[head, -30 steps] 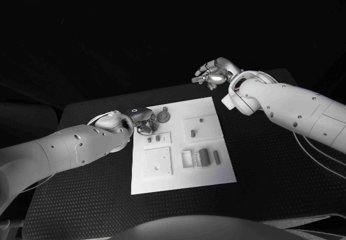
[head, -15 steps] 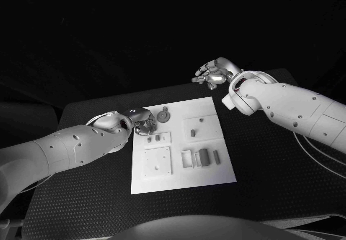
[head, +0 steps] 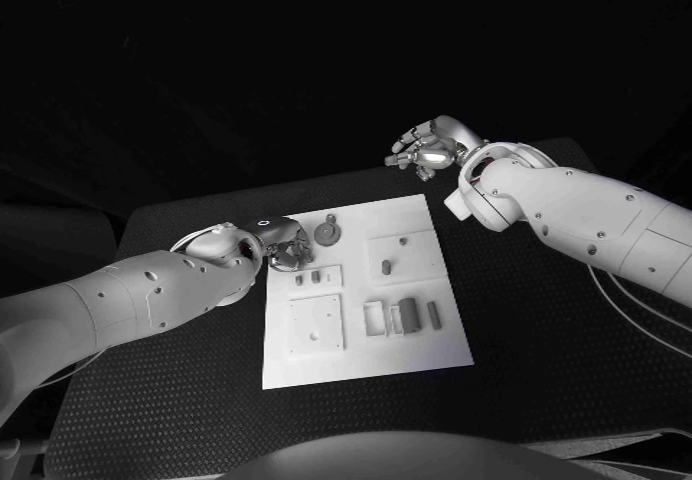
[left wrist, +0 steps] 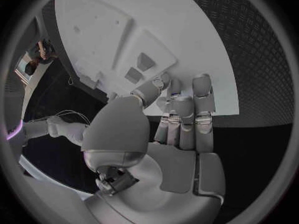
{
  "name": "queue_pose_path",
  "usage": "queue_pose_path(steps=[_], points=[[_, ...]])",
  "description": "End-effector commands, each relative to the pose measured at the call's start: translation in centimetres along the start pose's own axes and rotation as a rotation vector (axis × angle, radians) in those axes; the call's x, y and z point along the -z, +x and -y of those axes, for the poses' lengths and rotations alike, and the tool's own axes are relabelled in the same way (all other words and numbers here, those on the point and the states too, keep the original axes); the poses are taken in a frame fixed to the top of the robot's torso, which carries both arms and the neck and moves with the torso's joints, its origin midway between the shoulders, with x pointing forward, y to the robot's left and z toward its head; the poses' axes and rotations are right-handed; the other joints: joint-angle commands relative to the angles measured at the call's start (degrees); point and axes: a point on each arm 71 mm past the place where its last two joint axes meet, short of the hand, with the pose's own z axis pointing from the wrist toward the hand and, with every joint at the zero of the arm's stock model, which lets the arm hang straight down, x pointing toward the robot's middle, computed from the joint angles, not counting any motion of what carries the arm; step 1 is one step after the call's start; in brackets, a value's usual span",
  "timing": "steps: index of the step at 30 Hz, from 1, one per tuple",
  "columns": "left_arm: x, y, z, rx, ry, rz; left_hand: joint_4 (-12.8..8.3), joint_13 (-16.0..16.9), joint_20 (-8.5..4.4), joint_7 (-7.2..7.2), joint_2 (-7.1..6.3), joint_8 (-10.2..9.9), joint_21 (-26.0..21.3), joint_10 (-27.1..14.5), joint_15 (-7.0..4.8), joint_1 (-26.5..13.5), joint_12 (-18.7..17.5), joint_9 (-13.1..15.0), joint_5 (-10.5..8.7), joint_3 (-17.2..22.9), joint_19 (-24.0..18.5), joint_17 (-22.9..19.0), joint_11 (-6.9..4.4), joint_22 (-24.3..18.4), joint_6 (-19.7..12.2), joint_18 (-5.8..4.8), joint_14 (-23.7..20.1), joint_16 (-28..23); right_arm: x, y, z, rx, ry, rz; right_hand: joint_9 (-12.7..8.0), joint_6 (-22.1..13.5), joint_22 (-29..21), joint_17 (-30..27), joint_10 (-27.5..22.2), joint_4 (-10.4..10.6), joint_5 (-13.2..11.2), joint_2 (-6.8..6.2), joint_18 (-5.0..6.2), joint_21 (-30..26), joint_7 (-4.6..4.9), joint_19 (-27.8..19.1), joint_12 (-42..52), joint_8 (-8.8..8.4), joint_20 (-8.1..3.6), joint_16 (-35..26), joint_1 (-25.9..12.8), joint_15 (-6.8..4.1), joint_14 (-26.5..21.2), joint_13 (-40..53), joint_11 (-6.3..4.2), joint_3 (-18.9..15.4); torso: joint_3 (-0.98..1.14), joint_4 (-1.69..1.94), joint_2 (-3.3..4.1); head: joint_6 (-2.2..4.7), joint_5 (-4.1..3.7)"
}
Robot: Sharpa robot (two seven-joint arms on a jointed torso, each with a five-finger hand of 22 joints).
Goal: Assemble the parts on the task board
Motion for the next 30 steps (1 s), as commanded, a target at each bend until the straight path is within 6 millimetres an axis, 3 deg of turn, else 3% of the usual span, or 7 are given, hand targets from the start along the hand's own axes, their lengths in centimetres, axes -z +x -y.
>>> queue_pose_path(steps=[1, 8, 12, 16, 22, 26, 30], points=[[0.2, 0.1, -0.5, -0.007, -0.010, 0.003, -0.01, 0.07, -0.37, -0.22, -0.34, -0.24, -0.16, 0.30, -0.29, 0.24, 0.14, -0.02, -0.25, -0.35, 0.15, -0.05, 0.06, 1.13, -0.21, 4.86, -0.07, -0.11, 0.0, 0.1, 0.0, 0.001, -0.008, -0.011, 0.09, 0.13, 1.08, -0.06, 0.37, 0.11, 0.12, 0.14, 1.29, -0.23, 0.47, -0.12, -0.30, -0.31, -0.44, -0.06, -0.29, -0.23, -0.25, 0.06, -0.05, 0.04, 0.03, -0.05, -0.02, 0.05, 0.00], [1.3, -0.8, -2.3, 0.035, -0.040, 0.064, 0.01, 0.36, -0.33, 0.66, -0.47, 1.25, -0.38, 0.22, -0.12, 0.49, 0.04, 0.50, -0.22, -0.20, -0.01, -0.15, 0.23, 1.09, 2.17, 4.76, -0.22, -0.25, 0.1, 0.0, 0.3, 0.022, -0.020, -0.033, 0.14, 0.19, 1.10, -0.07, 0.36, -0.62, 0.18, 0.38, 1.29, -0.22, 0.43, -0.16, -0.35, -0.28, -0.54, -0.08, 0.76, -0.26, -0.26, 0.08, -0.09, 0.43, -0.01, -0.02, -0.08, 0.57, 0.07], [1.9, -2.6, -3.6, 0.129, -0.072, 0.150, -0.01, 0.68, -0.07, 0.50, -1.28, 1.84, -1.13, -0.55, 0.07, 0.84, -0.27, 0.68, -0.31, -0.05, -1.13, -0.45, 0.41, 0.91, 3.00, 4.50, -1.33, -0.98, 0.3, -0.3, 0.5, 0.113, -0.053, -0.049, 0.37, 0.87, 1.18, -0.06, 0.35, -3.02, 0.17, 0.97, 1.29, -0.13, 0.32, -0.24, -0.45, 0.10, -0.58, -0.09, 3.91, -0.33, -0.35, 0.12, -0.16, 1.25, -0.03, 0.11, -0.08, 0.86, 0.23], [2.6, -4.1, -4.7, 0.244, -0.101, 0.210, 0.02, 1.02, 0.18, 0.64, -1.70, 1.89, -1.75, -1.03, 0.31, 0.78, -0.42, 0.66, -0.60, -0.13, -1.90, -0.68, 0.65, 0.78, 2.82, 4.27, -2.14, -1.53, 0.5, -0.3, 0.5, 0.199, -0.087, -0.061, 0.54, 1.36, 1.19, -0.08, 0.37, -3.48, 0.13, 0.88, 1.29, -0.09, 0.24, -0.41, -0.57, 0.36, -0.39, -0.16, 6.00, -0.38, -0.47, 0.11, -0.22, 1.42, -0.05, 0.11, -0.08, 1.15, 0.25], [3.9, -5.9, -6.3, 0.586, -0.146, 0.253, -0.05, 1.86, 0.98, 0.82, -2.70, 2.06, -4.95, -2.04, 0.86, -2.73, -0.67, 0.70, 0.64, -2.76, -5.46, -2.17, 1.15, -0.55, 2.24, 3.34, -5.67, -5.11, 1.1, 0.6, 1.0, 0.395, -0.136, -0.134, 0.69, 1.96, 1.20, -0.15, -1.22, -3.43, 0.12, 0.43, 1.29, -0.25, 0.44, -1.25, -2.03, 0.62, 0.08, -0.43, 7.46, -0.03, -1.05, -1.10, 0.12, 1.01, -0.06, 0.04, -0.12, 1.54, 0.20], [4.7, -6.3, -7.3, 0.926, -0.190, 0.292, 0.04, 2.41, 1.68, 0.92, -1.87, 2.22, -8.13, -3.05, 1.45, -3.54, -0.98, 0.76, 0.87, -3.85, -8.31, -3.69, 1.72, -2.34, 1.79, 2.42, -8.23, -8.82, 1.5, 1.5, 1.6, 0.509, -0.153, -0.175, 0.71, 2.06, 1.21, -0.17, -2.89, -3.38, 0.14, 0.08, 1.29, -0.28, 0.73, -1.85, -2.47, 0.63, 0.48, -0.47, 8.01, 0.46, -1.43, -4.48, 0.61, 0.77, -0.06, 0.12, -0.14, 1.85, -0.17], [5.2, -6.3, -8.2, 1.139, -0.236, 0.364, 0.09, 2.77, 1.73, 1.12, -0.83, 2.18, -9.13, -3.48, 1.62, -4.26, -1.07, 0.71, 0.96, -4.49, -8.36, -4.06, 1.88, -3.11, 1.27, 2.13, -8.18, -9.85, 2.2, 2.7, 2.5, 0.581, -0.153, -0.218, 0.62, 2.01, 1.18, -0.22, -3.60, -3.31, 0.14, -0.22, 1.29, -0.16, 0.86, -2.04, -2.35, 0.58, 0.63, -0.43, 8.21, 0.77, -1.52, -8.20, 0.93, 0.66, -0.03, 0.17, -0.15, 2.27, -0.41]])
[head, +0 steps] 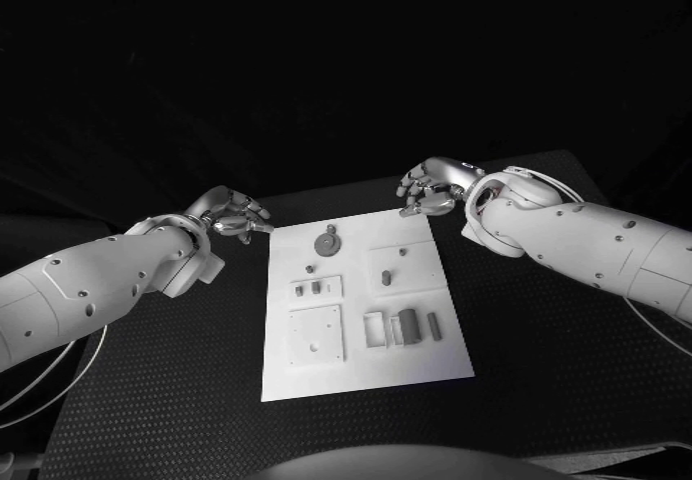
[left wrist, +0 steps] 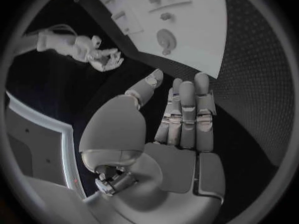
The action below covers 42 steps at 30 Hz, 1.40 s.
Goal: Assemble the parts on the task board
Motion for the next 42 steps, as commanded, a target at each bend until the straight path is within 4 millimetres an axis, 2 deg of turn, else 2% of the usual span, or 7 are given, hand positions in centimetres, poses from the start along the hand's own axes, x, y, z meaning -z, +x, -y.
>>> queue_pose_path(steps=[1, 7, 11, 15, 25, 31, 42], points=[[0.2, -0.6, -0.7, 0.446, -0.075, 0.077, 0.00, 0.17, -0.08, -0.02, 0.76, 0.34, -0.55, -0.96, 0.11, -0.39, -0.28, -0.01, 0.29, -0.59, -0.19, -0.17, 0.49, -0.42, -0.56, 2.11, 0.06, -0.49, 0.5, 1.5, -0.3, 0.175, -0.051, -0.078, -0.04, 0.67, 1.18, -0.08, -0.59, 0.01, 0.14, -0.20, 1.29, -0.14, 0.67, -0.28, -0.16, 0.05, 0.17, -0.12, 0.48, 0.47, -0.03, -2.15, 0.17, -0.29, 0.06, 0.07, 0.01, 0.63, -0.20], [0.7, -1.0, -0.8, 0.521, -0.049, 0.069, -0.09, 0.28, 0.51, 0.00, 1.90, 0.61, -2.81, -3.31, 1.01, -1.03, -0.94, -0.02, 0.31, -1.44, -1.85, -0.85, 1.38, -1.69, -0.81, 1.56, -1.74, -2.57, 1.3, 3.1, -0.8, 0.282, -0.067, -0.118, -0.28, 0.42, 1.12, -0.15, -0.88, 0.12, 0.15, -0.91, 1.29, -0.13, 0.71, -0.34, -0.15, -0.14, 0.25, -0.09, 0.33, 0.66, -0.08, -4.65, 0.36, -0.37, 0.11, -0.11, 0.10, 0.80, 0.01], [0.9, -1.0, -0.9, 0.530, -0.046, 0.041, -0.10, 0.40, 0.79, 0.00, 2.93, 0.73, -3.85, -3.79, 1.25, -1.09, -0.81, -0.06, -0.89, -1.76, -2.50, -1.08, 1.60, -2.26, -0.93, 1.41, -2.46, -3.39, 1.7, 3.8, -0.9, 0.328, -0.070, -0.142, -0.41, 0.32, 1.08, -0.20, -0.85, 0.27, 0.16, -1.52, 1.29, -0.15, 0.61, -0.28, -0.09, -0.21, 0.27, -0.08, 0.12, 0.71, -0.07, -5.64, 0.40, -0.33, 0.15, -0.18, 0.14, 0.66, 0.12], [1.0, -0.9, -0.8, 0.537, -0.037, 0.018, -0.12, 0.53, 1.13, -0.06, 3.37, 0.95, -5.29, -3.98, 1.54, -1.33, -0.67, -0.09, -2.03, -2.33, -3.62, -1.65, 1.79, -3.08, -0.88, 1.08, -3.63, -5.03, 2.0, 4.1, -1.0, 0.349, -0.071, -0.155, -0.49, 0.30, 1.06, -0.23, -0.76, 0.38, 0.16, -1.82, 1.29, -0.16, 0.61, -0.23, -0.04, -0.23, 0.26, -0.08, 0.02, 0.72, -0.04, -6.21, 0.41, -0.23, 0.11, -0.16, 0.12, 0.47, 0.05], [1.1, -0.9, -0.8, 0.538, -0.037, 0.012, -0.10, 0.68, 1.31, -0.11, 3.54, 1.13, -6.33, -3.97, 1.64, -1.45, -0.54, -0.12, -2.05, -2.85, -4.12, -2.05, 1.90, -3.76, -0.85, 0.79, -3.99, -6.29, 2.2, 5.2, -0.9, 0.359, -0.070, -0.183, -0.57, 0.36, 1.02, -0.28, -0.55, 0.60, 0.16, -2.14, 1.29, -0.19, 0.74, -0.12, 0.02, -0.20, 0.25, -0.06, -0.21, 0.71, 0.01, -6.94, 0.41, -0.08, 0.12, -0.12, 0.14, -0.01, 0.17], [1.0, -0.8, -0.8, 0.537, -0.036, 0.008, -0.10, 0.70, 1.31, -0.11, 3.58, 1.14, -6.44, -3.99, 1.65, -1.49, -0.54, -0.13, -2.04, -2.94, -4.13, -2.07, 1.91, -3.84, -0.87, 0.77, -4.00, -6.42, 1.9, 6.2, -1.0, 0.361, -0.072, -0.192, -0.61, 0.44, 1.01, -0.30, -0.46, 0.80, 0.16, -1.97, 1.29, -0.20, 0.79, -0.05, 0.04, -0.16, 0.24, -0.04, -0.38, 0.73, 0.06, -7.34, 0.42, 0.05, 0.09, -0.08, 0.13, -0.28, 0.45], [0.9, -0.7, -0.7, 0.534, -0.036, 0.009, -0.11, 0.73, 1.31, -0.12, 3.69, 1.17, -6.60, -4.00, 1.65, -1.45, -0.53, -0.15, -2.02, -3.02, -4.15, -2.11, 1.91, -3.95, -0.87, 0.73, -4.01, -6.60, 1.6, 6.8, -1.4, 0.360, -0.083, -0.206, -0.72, 1.13, 1.08, -0.37, 0.05, 0.08, 0.14, 0.58, 1.29, -0.17, 0.73, 0.08, 0.15, 0.19, 0.09, 0.10, 0.36, 0.67, 0.26, -8.92, 0.37, 0.45, 0.01, -0.07, 0.16, -0.59, 0.97]])
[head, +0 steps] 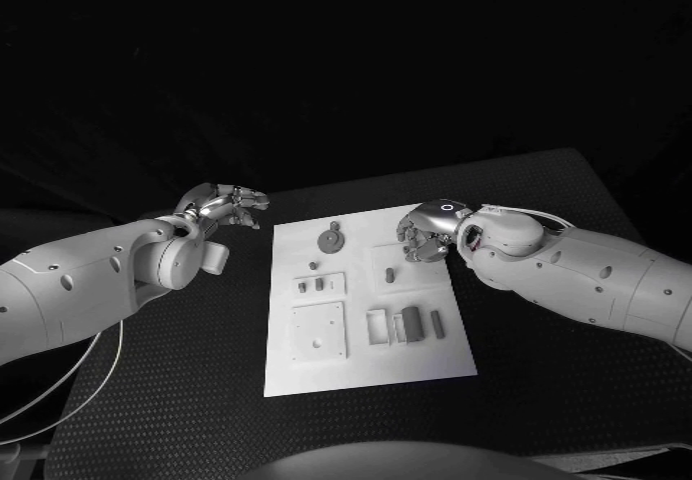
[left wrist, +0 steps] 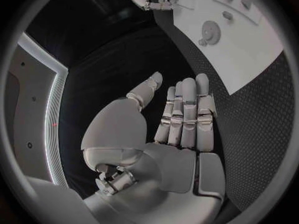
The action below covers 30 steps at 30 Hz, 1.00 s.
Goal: Assemble the parts on the task board
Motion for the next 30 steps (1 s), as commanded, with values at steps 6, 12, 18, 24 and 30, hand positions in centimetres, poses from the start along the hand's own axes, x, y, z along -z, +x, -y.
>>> queue_pose_path(steps=[6, 12, 18, 24, 30], points=[[-0.1, 0.3, 0.2, 0.009, 0.010, -0.015, -0.02, 0.07, -0.13, -0.09, 0.58, 0.38, -0.34, 0.21, 0.03, 0.01, 0.33, -0.10, -0.16, -0.45, -0.27, -0.08, 0.00, -0.10, -0.28, 0.64, -0.28, -0.44, -0.1, 0.7, -0.4, 0.018, -0.012, -0.042, 0.01, 2.22, 1.17, -0.15, 1.27, -0.52, 0.15, 2.88, 1.29, -0.09, 0.07, 0.08, 0.32, 0.83, -0.08, 0.15, 1.42, -0.06, 0.24, -1.13, -0.24, 0.19, -0.05, -0.07, 0.04, -0.21, 0.15], [-0.1, 0.3, 0.1, 0.007, 0.002, -0.016, -0.01, 0.08, -0.13, -0.08, 0.60, 0.37, -0.38, 0.20, 0.03, 0.02, 0.33, -0.11, -0.14, -0.48, -0.26, -0.08, 0.00, -0.13, -0.30, 0.63, -0.26, -0.49, -0.1, 1.0, -0.4, 0.020, -0.012, -0.057, -0.08, 3.81, 1.01, -0.43, 2.88, 1.96, 0.33, 1.90, 1.29, -0.16, -0.41, 0.47, 0.48, 1.33, 0.24, 0.01, 3.03, -0.41, 0.58, -2.23, -0.58, 5.89, -0.03, -0.04, 0.00, -0.31, 0.19], [-0.1, 0.3, 0.1, 0.005, -0.001, -0.013, -0.01, 0.09, -0.14, -0.08, 0.61, 0.37, -0.42, 0.18, 0.03, 0.03, 0.33, -0.12, -0.12, -0.50, -0.24, -0.09, 0.00, -0.16, -0.32, 0.63, -0.24, -0.52, -0.1, 1.1, -0.4, 0.026, -0.011, -0.064, -0.03, 4.29, 1.16, -0.45, 3.52, 1.80, 0.22, 2.01, 1.29, 0.02, -0.59, 0.54, 0.66, 1.54, 0.16, 0.07, 2.88, -0.56, 0.66, -2.44, -0.77, 6.79, 0.00, -0.05, -0.01, -0.43, 0.23], [-0.1, 0.3, 0.1, 0.001, -0.005, -0.015, -0.01, 0.09, -0.15, -0.07, 0.63, 0.37, -0.44, 0.16, 0.03, 0.04, 0.32, -0.13, -0.11, -0.52, -0.20, -0.08, 0.00, -0.18, -0.33, 0.62, -0.20, -0.56, -0.2, 1.2, -0.5, 0.032, -0.012, -0.070, 0.04, 4.68, 1.20, -0.47, 4.01, 1.59, 0.20, 2.06, 1.29, 0.13, -0.75, 0.58, 0.81, 1.71, 0.11, 0.09, 2.70, -0.71, 0.70, -2.53, -0.94, 7.19, 0.05, -0.09, -0.03, -0.63, 0.23], [-0.1, 0.3, 0.1, -0.001, -0.006, -0.013, -0.01, 0.10, -0.16, -0.07, 0.63, 0.38, -0.46, 0.14, 0.03, 0.06, 0.32, -0.14, -0.11, -0.54, -0.15, -0.08, 0.00, -0.20, -0.35, 0.62, -0.15, -0.58, -0.1, 1.4, -0.5, 0.046, -0.012, -0.076, 0.13, 5.10, 1.21, -0.48, 4.47, 1.24, 0.20, 2.33, 1.29, 0.22, -0.93, 0.60, 0.94, 1.91, 0.06, 0.10, 2.70, -0.87, 0.72, -2.60, -1.11, 7.55, 0.06, -0.10, -0.01, -0.69, 0.20]])
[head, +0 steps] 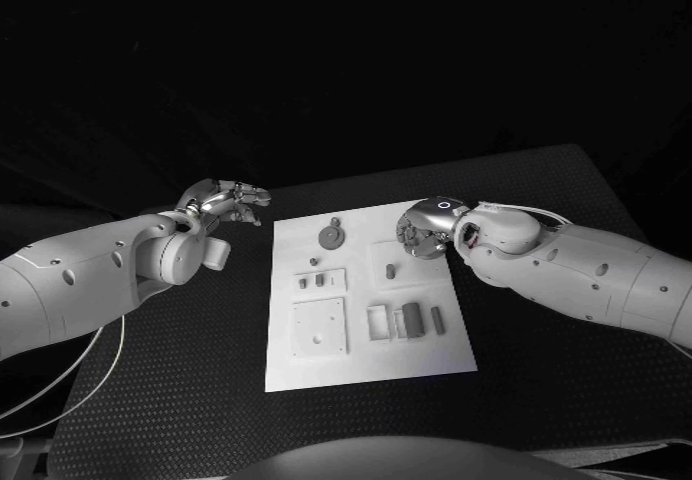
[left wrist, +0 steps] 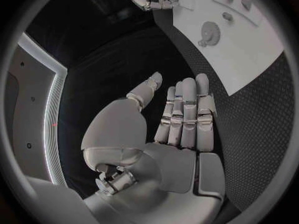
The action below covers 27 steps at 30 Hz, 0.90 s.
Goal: Assemble the parts on the task board
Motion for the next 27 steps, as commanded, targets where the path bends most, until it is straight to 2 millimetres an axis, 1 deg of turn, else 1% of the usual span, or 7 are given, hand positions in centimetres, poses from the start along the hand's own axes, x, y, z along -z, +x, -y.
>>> queue_pose_path(steps=[1, 8, 14, 22, 27], points=[[-0.05, 0.22, 0.12, 0.000, 0.003, -0.012, 0.00, 0.07, -0.18, -0.06, 0.53, 0.39, -0.24, 0.12, 0.02, 0.17, 0.32, -0.09, -0.11, -0.24, -0.14, -0.09, 0.02, -0.10, -0.34, 0.62, -0.15, -0.36, 0.19, 1.15, 0.08, 0.030, 0.003, -0.069, 0.14, 0.55, 1.22, -0.08, 0.60, -0.25, 0.20, 0.15, 1.23, 0.26, -0.07, 0.40, 0.28, 0.48, -0.18, 0.12, -0.26, -0.53, 0.14, -0.15, -0.02, 0.47, 0.01, 0.01, 0.00, -0.07, -0.06], [-0.07, 0.22, 0.13, -0.003, 0.004, -0.011, 0.00, 0.08, -0.21, -0.06, 0.56, 0.40, -0.24, 0.12, 0.01, 0.19, 0.32, -0.09, -0.11, -0.27, -0.03, -0.07, 0.01, -0.11, -0.34, 0.63, -0.06, -0.37, 0.18, 1.30, -0.10, 0.058, 0.000, -0.077, 0.39, 1.78, 1.24, -0.06, 1.86, -1.52, 0.18, 1.13, 1.23, 0.57, -0.55, 0.56, 0.70, 1.06, -0.30, 0.26, 0.03, -0.99, 0.39, -0.19, -0.51, 1.08, -0.03, 0.05, 0.00, -0.28, -0.11], [-0.08, 0.24, 0.13, -0.003, 0.004, -0.011, 0.00, 0.10, -0.23, -0.06, 0.57, 0.42, -0.24, 0.13, 0.00, 0.22, 0.34, -0.10, -0.11, -0.31, 0.07, -0.05, 0.00, -0.12, -0.33, 0.64, 0.02, -0.38, 0.17, 1.46, -0.19, 0.071, -0.001, -0.080, 0.61, 2.73, 1.24, -0.05, 2.87, -1.85, 0.20, 1.90, 1.23, 0.82, -0.95, 0.69, 1.04, 1.50, -0.50, 0.36, 0.67, -1.37, 0.58, -0.16, -0.91, 1.51, -0.03, 0.02, 0.02, -0.35, -0.16], [-0.08, 0.17, 0.10, -0.006, 0.003, -0.008, 0.01, 0.12, -0.26, -0.05, 0.55, 0.42, -0.25, 0.12, -0.02, 0.22, 0.35, -0.12, -0.12, -0.37, 0.19, -0.02, -0.01, -0.13, -0.36, 0.64, 0.13, -0.39, 0.11, 1.52, -0.25, 0.079, 0.003, -0.069, 0.71, 3.14, 1.25, -0.04, 3.37, -1.87, 0.16, 2.02, 1.23, 0.95, -1.11, 0.71, 1.17, 1.67, -0.61, 0.39, 1.12, -1.55, 0.68, -0.17, -1.09, 1.64, -0.03, 0.00, 0.00, -0.42, -0.11], [-0.10, 0.18, 0.10, -0.005, 0.002, -0.010, 0.01, 0.12, -0.26, -0.05, 0.55, 0.42, -0.26, 0.12, -0.02, 0.22, 0.35, -0.13, -0.12, -0.38, 0.22, -0.02, -0.02, -0.14, -0.37, 0.64, 0.15, -0.39, 0.10, 1.49, -0.25, 0.078, 0.002, -0.063, 0.79, 3.52, 1.23, -0.06, 3.80, -1.64, 0.11, 1.46, 1.23, 1.11, -1.21, 0.86, 1.28, 1.82, -0.57, 0.40, 0.48, -1.67, 0.78, -0.17, -1.22, 1.23, -0.05, 0.03, 0.02, -0.34, -0.12]])
